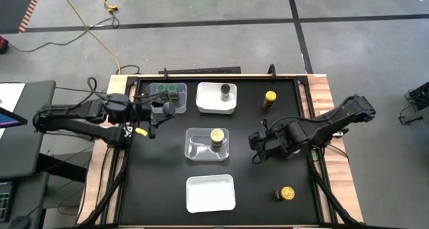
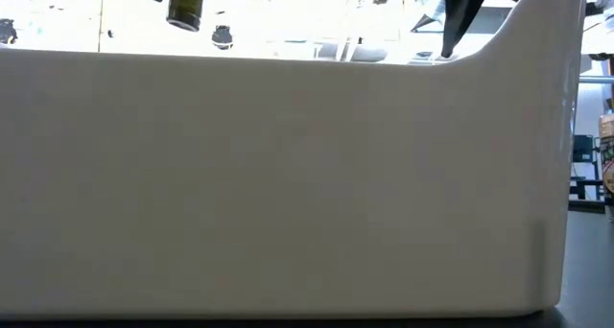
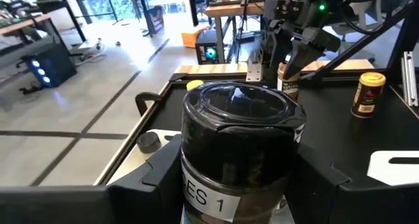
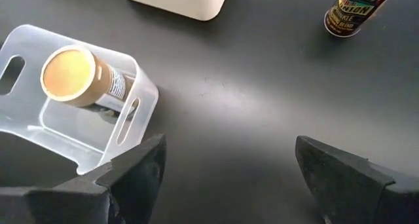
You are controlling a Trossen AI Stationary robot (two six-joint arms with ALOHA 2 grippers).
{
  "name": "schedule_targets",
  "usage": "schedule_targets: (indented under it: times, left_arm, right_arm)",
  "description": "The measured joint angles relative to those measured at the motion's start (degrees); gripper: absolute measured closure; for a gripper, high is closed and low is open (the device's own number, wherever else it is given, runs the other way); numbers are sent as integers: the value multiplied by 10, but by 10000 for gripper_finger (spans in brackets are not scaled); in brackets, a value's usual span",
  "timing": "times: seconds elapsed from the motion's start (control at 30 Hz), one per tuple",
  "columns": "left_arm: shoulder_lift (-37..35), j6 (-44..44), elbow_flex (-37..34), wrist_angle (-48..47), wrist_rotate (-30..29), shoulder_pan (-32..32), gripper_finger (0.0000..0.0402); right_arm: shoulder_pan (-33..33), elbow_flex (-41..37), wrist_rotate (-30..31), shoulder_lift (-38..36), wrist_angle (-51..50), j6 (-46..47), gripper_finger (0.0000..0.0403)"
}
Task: Sort spices by type
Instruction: Put the black seasoning bottle into the top white bin
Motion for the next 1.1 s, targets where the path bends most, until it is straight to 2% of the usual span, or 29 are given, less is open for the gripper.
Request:
schedule_targets:
  times: [0.13, 0.27, 0.53, 0.7, 0.83, 0.93, 1.1]
  left_arm:
    - [0, 6, 0, 0, 24, 23, 208]
    - [7, 6, 0, -1, 28, 30, 195]
    - [34, 3, 0, 34, 30, 30, 194]
    - [61, -4, 0, 92, 30, 30, 194]
    - [88, -20, 0, 114, 30, 30, 194]
    - [111, -34, 0, 129, 29, 30, 194]
    - [148, -54, -1, 193, 29, 30, 194]
  right_arm:
    - [-8, 0, 0, 0, 16, 0, 39]
    - [-8, 0, 0, 0, 31, 0, 39]
    - [-8, 0, -1, 0, 37, 0, 39]
    - [-20, 0, -2, 0, 32, 85, 39]
    - [-33, 0, -1, 0, 37, 90, 39]
    - [-48, 0, 2, 0, 63, 34, 39]
    - [-88, 0, 14, 0, 144, -170, 39]
